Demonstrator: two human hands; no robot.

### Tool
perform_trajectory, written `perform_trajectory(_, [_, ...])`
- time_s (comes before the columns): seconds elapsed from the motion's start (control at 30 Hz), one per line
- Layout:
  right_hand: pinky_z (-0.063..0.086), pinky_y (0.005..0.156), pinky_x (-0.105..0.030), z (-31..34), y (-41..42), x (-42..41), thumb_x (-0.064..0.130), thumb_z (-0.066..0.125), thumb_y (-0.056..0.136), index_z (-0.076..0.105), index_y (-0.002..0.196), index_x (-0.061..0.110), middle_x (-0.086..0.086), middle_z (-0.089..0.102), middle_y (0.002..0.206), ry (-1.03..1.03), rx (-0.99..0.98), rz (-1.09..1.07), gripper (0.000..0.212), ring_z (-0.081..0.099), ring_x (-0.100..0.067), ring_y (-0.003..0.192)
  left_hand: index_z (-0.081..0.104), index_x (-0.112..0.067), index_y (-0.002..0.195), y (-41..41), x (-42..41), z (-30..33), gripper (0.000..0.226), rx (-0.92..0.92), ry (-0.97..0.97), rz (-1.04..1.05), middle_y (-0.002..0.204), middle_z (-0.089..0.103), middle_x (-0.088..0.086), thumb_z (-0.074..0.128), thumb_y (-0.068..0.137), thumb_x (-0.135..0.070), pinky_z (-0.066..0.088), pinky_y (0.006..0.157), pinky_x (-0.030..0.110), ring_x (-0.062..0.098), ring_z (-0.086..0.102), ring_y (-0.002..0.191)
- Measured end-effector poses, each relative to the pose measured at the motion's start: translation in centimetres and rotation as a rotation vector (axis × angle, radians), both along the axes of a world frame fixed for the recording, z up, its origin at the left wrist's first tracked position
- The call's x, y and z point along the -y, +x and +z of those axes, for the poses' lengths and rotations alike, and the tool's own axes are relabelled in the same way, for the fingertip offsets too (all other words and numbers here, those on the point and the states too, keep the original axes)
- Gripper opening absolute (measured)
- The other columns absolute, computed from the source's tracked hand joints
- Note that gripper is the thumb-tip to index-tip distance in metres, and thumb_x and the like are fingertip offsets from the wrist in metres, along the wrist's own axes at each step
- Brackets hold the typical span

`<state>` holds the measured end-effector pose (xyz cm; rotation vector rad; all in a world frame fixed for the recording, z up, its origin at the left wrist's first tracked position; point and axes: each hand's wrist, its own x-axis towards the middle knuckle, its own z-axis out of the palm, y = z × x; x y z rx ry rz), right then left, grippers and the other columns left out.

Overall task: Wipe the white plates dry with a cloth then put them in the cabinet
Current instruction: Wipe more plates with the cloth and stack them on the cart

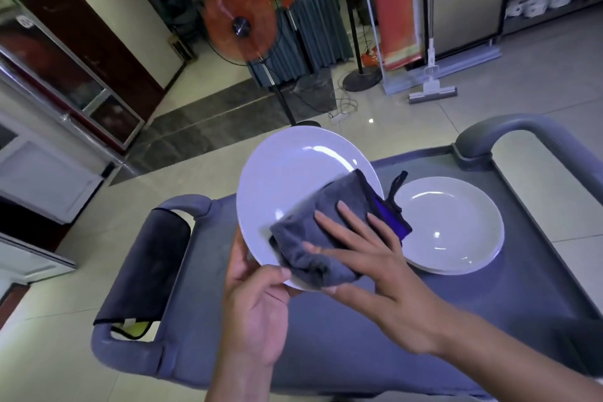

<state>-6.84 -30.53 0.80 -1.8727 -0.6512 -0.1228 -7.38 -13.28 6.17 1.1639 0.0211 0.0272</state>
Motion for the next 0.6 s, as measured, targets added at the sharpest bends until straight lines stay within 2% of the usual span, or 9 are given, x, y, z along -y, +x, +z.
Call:
perform_trajectory(0.17, [-0.011, 0.119, -0.026, -1.0, -0.9, 1.2, 0.054, 0.048, 0.097, 0.048, 0.14, 0.054, 0.035, 0.017, 0.16, -0.081, 0.026, -0.066, 0.043, -0.002, 0.001, 0.153, 0.073, -0.027, 0.11, 0.2, -0.5, -0.1, 0.064, 0.019, -0.048, 0.04, 0.109, 0.071, 0.006, 0.047, 0.065, 0.011, 0.058, 0.063, 0.036, 0.023, 0.067, 0.093])
perform_trajectory(0.27, [-0.008, 0.12, -0.026, -2.3, -1.1, 2.0, 0.057, 0.048, 0.094, 0.05, 0.137, 0.057, 0.036, 0.02, 0.158, -0.034, -0.052, -0.137, 0.043, -0.002, 0.002, 0.152, 0.073, -0.031, 0.108, 0.6, -0.7, 0.0, 0.064, 0.021, -0.002, 0.067, 0.109, 0.069, 0.002, 0.049, 0.065, 0.008, 0.055, 0.062, 0.038, 0.023, 0.064, 0.095])
perform_trajectory(0.33, [0.003, 0.122, -0.029, -2.9, -1.3, 2.1, 0.057, 0.051, 0.09, 0.053, 0.133, 0.06, 0.035, 0.031, 0.154, 0.145, -0.182, -0.234, 0.043, 0.011, 0.004, 0.151, 0.073, -0.033, 0.108, 0.9, -0.7, -0.2, 0.064, 0.009, 0.024, 0.079, 0.111, 0.068, 0.002, 0.05, 0.064, 0.008, 0.055, 0.059, 0.041, 0.026, 0.062, 0.099])
perform_trajectory(0.37, [0.016, 0.12, -0.033, -2.9, -1.2, 2.2, 0.056, 0.053, 0.09, 0.057, 0.129, 0.058, 0.031, 0.045, 0.147, 0.302, -0.312, -0.314, 0.04, 0.026, 0.002, 0.146, 0.073, -0.033, 0.109, 1.0, -0.7, -0.2, 0.064, 0.002, 0.029, 0.079, 0.113, 0.067, 0.002, 0.051, 0.064, 0.007, 0.055, 0.058, 0.042, 0.027, 0.061, 0.101])
perform_trajectory(0.43, [0.041, 0.099, -0.039, -2.6, -0.6, 2.8, 0.046, 0.056, 0.097, 0.07, 0.115, 0.044, 0.016, 0.069, 0.117, 0.64, -0.638, -0.478, 0.023, 0.057, -0.013, 0.12, 0.07, -0.034, 0.116, 1.1, -0.7, -0.4, 0.068, -0.016, 0.019, 0.075, 0.118, 0.066, 0.001, 0.051, 0.065, 0.007, 0.056, 0.06, 0.043, 0.03, 0.059, 0.107])
perform_trajectory(0.47, [0.047, 0.091, -0.04, -2.3, -0.3, 3.4, 0.042, 0.054, 0.1, 0.071, 0.111, 0.039, 0.012, 0.071, 0.109, 0.749, -0.756, -0.536, 0.021, 0.062, -0.017, 0.11, 0.069, -0.033, 0.119, 1.1, -0.7, -0.5, 0.069, -0.022, 0.012, 0.074, 0.121, 0.065, 0.001, 0.052, 0.065, 0.007, 0.056, 0.061, 0.043, 0.029, 0.059, 0.11])
perform_trajectory(0.53, [0.051, 0.093, -0.041, -1.8, -0.1, 4.6, 0.041, 0.051, 0.102, 0.067, 0.109, 0.042, 0.01, 0.07, 0.118, 0.815, -0.81, -0.61, 0.018, 0.064, -0.015, 0.108, 0.07, -0.034, 0.119, 1.1, -0.8, -0.6, 0.069, -0.024, 0.02, 0.067, 0.121, 0.066, 0.001, 0.052, 0.065, 0.006, 0.056, 0.06, 0.042, 0.026, 0.061, 0.108])
perform_trajectory(0.6, [0.051, 0.097, -0.034, -0.4, -0.5, 4.7, 0.036, 0.05, 0.104, 0.065, 0.11, 0.048, 0.016, 0.068, 0.126, 0.751, -0.643, -0.614, 0.02, 0.062, -0.006, 0.117, 0.073, -0.034, 0.115, 1.0, -0.6, -0.8, 0.067, -0.027, 0.046, 0.055, 0.115, 0.068, 0.0, 0.052, 0.064, 0.006, 0.056, 0.06, 0.041, 0.021, 0.064, 0.101])
